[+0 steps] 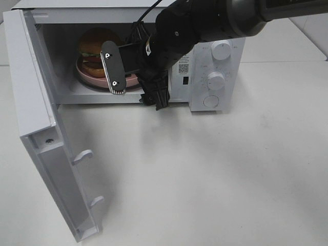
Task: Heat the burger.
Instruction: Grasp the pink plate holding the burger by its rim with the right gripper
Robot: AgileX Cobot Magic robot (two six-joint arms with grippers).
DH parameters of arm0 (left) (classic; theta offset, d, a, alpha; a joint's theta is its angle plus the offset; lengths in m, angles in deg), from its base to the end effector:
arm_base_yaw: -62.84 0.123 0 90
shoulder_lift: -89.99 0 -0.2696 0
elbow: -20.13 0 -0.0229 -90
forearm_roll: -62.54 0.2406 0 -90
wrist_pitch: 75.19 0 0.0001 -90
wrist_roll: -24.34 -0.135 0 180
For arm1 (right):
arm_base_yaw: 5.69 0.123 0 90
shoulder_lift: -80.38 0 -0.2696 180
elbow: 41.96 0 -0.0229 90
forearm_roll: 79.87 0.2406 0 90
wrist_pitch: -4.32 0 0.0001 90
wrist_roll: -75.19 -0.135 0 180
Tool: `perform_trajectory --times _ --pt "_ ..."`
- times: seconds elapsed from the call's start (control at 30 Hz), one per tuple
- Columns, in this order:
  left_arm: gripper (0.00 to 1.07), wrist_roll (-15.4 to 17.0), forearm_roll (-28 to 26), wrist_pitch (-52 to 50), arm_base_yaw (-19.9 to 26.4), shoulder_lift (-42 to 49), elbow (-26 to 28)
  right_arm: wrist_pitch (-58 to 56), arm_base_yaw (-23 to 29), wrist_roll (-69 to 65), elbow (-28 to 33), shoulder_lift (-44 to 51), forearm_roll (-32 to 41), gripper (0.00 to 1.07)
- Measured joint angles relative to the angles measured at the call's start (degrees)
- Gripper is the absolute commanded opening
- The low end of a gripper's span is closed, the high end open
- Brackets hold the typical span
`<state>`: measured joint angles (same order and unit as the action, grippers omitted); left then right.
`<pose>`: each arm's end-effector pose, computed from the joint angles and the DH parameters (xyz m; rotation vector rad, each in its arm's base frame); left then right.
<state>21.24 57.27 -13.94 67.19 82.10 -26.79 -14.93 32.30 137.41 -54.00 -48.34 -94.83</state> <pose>0.0380 -0.0080 0.2584 -0.0159 2.0223 -0.0273 0.3920 0.2916 0.1501 -1.9932 1.3353 -0.4206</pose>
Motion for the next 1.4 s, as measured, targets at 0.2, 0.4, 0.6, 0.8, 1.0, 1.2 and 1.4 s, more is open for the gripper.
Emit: perform_trajectory --times 0.2,0.4,0.6,0.8,1.0,1.2,1.4 --pt "1.0 0.0 0.0 0.0 0.0 0.0 0.0 -0.11 0.0 -1.2 -3.72 -2.98 -0.23 0.89" --pt "1.0 0.0 0.0 0.0 0.0 0.0 0.0 -0.29 0.0 -2.29 -8.48 -6.53 -1.6 0.87" --pt "1.0 0.0 0.0 0.0 0.0 0.0 0.0 -0.8 0.0 -2.64 -12.26 -9.68 -2.01 0.86" --pt "1.0 0.0 0.0 0.0 0.0 0.0 0.0 -0.92 0.0 -2.81 -14.9 -12.32 -1.95 0.85" --pt "1.0 0.0 0.0 0.0 0.0 0.0 0.0 -0.92 0.0 -3.32 -17.59 -14.84 -1.72 0.84" --pt "1.0 0.0 0.0 0.0 0.0 0.0 0.0 -0.8 0.0 -3.55 -21.08 -17.7 -0.63 0.82" --pt "1.0 0.0 0.0 0.0 0.0 0.0 0.0 -0.8 0.0 -3.67 -22.92 -19.37 0.34 0.8"
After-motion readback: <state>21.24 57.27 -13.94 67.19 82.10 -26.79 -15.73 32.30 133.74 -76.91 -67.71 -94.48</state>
